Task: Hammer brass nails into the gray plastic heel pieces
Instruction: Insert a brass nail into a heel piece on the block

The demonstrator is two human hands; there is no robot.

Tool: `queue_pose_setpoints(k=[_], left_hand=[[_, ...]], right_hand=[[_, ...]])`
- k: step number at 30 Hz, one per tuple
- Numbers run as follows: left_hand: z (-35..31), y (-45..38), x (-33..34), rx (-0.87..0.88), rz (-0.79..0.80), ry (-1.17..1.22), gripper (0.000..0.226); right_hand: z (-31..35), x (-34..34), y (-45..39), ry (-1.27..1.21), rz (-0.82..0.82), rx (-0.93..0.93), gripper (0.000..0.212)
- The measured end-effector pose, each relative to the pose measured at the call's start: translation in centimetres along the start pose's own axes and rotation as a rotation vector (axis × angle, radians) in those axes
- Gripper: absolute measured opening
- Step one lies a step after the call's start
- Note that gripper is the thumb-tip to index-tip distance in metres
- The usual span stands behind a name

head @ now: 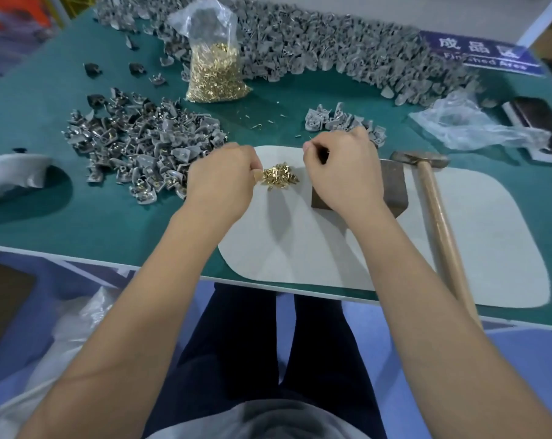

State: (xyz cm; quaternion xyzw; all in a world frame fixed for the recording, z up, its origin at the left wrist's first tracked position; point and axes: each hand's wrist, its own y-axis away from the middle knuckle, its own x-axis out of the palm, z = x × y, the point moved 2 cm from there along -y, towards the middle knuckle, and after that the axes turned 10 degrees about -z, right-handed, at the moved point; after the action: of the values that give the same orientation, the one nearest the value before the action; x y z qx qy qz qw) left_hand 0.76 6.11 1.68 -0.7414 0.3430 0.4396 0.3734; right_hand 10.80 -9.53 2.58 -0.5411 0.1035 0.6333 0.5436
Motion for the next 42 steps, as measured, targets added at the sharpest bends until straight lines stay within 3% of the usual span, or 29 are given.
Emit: queue_pose_setpoints(k=[5,9,14,32,37,42], left_hand=[[-1.0,-0.3,0.7,0.057,-0.240,0.344,0.012],[-2.3,-1.2,2.1,0.107,-0.172,0.708,0.005],[-2.2,-0.9,3.1,0.090,-0.183,0.850,0.007],[-1.4,-0.3,2.9,0.096,-0.303,0.776,0.011],[1.0,-0.8,2.6,0.051,-0.398,0.500,0.015],[0.9,-0.6,2.5,0.096,-0.349,0.457,0.014]], right_hand=[[-0.2,0.0,-0.1,-0.150,-0.047,0.026,0.021],[-0.6,-0.5,0.2,-0.448,-0.016,0.029,0.021],[-0.7,-1.1,0.2,-0.607,-0.001,0.045,0.013],[-0.9,-0.9,0.4,-0.552,-0.006,0.108,0.006],[-1.1,-1.2,0.4,-0.616,-0.053,0.205,0.005],[-1.9,-1.2,0.1,-0.609,-0.032,0.227,0.008]])
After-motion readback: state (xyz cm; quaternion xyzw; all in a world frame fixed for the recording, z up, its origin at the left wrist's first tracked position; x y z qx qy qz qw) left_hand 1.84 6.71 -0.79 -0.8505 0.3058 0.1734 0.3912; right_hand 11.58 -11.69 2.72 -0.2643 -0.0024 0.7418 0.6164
